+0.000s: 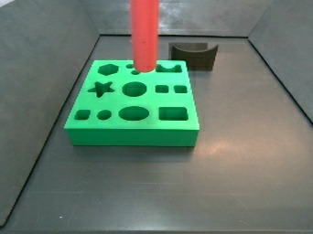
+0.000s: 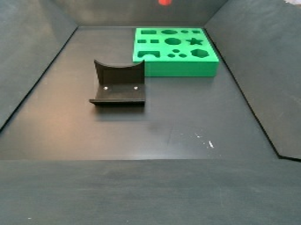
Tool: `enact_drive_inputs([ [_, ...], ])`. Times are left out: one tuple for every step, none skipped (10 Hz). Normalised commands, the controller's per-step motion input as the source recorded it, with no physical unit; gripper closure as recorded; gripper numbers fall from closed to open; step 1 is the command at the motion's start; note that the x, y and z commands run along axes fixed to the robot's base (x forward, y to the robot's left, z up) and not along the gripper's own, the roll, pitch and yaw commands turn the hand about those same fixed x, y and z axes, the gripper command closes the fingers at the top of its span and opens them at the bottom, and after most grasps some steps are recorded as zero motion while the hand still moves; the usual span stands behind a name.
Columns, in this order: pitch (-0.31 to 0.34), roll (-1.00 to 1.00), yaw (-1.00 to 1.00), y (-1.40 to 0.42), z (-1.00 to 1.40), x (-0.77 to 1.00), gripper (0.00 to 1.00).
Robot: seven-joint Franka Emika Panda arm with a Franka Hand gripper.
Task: Insert the oval object.
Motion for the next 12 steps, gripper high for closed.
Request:
enact_drive_inputs([
  [-0.01,0.0,-0.75,-0.1,-0.49,-0.36,1.0],
  [-0.057,0.0,-0.73,-0.14,-0.6,-0.33,1.0],
  [-0.029,0.0,-0.89,-0.16,-0.37,-0.05,1.0],
  [0.0,0.0,-0.98,-0.2,-0.21,0.0,1.0],
  [0.0,0.0,-0.99,-0.16,-0.16,0.0,1.0],
  [0.0,0.02,-1.0,-0.12,-0.23,0.0,1.0],
  [-0.004,0.05,-1.0,-0.07,-0.28,0.0,1.0],
  [-0.02,0.06,-1.0,-0.03,-0.31,0.0,1.0],
  [-0.046,0.05,-1.0,0.0,-0.31,0.01,1.0],
  [-0.046,0.0,-1.0,0.0,-0.21,0.05,1.0],
  [-0.041,0.0,-1.0,0.0,-0.19,0.05,1.0],
  [-0.041,0.0,-1.0,0.0,-0.19,0.04,1.0],
])
